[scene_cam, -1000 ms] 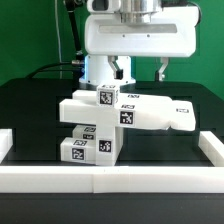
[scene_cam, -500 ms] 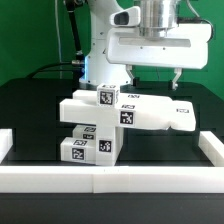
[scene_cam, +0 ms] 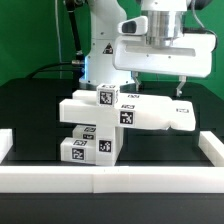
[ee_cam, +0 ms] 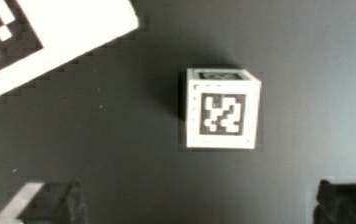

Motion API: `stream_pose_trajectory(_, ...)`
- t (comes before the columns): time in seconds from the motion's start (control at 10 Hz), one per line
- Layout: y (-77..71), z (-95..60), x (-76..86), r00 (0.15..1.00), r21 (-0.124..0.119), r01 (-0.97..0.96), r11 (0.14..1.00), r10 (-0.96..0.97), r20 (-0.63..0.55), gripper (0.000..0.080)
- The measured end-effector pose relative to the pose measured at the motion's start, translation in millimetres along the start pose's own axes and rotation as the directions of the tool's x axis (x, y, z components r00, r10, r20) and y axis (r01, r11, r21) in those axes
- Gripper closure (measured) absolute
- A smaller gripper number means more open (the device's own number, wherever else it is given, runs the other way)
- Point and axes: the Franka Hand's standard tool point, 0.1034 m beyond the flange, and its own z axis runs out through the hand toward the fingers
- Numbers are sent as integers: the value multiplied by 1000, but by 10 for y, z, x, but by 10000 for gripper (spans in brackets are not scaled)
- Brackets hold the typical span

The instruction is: Assemble chair

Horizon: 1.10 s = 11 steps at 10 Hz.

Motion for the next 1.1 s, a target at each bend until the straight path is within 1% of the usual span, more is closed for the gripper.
stream_pose_trajectory(0.2,-12,104,-58,1000,-20,21,1000,-21,5,150)
stream_pose_trajectory(0.3,-17,140,-56,999,-24,31,999,-31,-5,150)
stream_pose_trajectory(0.7,-11,146,-55,1000,-25,31,999,-31,-5,150)
stream_pose_trajectory(0.8,-12,178,-45,998,-28,62,998,-63,-16,150)
stream_pose_trajectory(0.9,-31,231,-53,997,-37,82,996,-82,-15,150)
stream_pose_trajectory(1.1,-78,246,-6,995,-38,94,995,-95,-20,150)
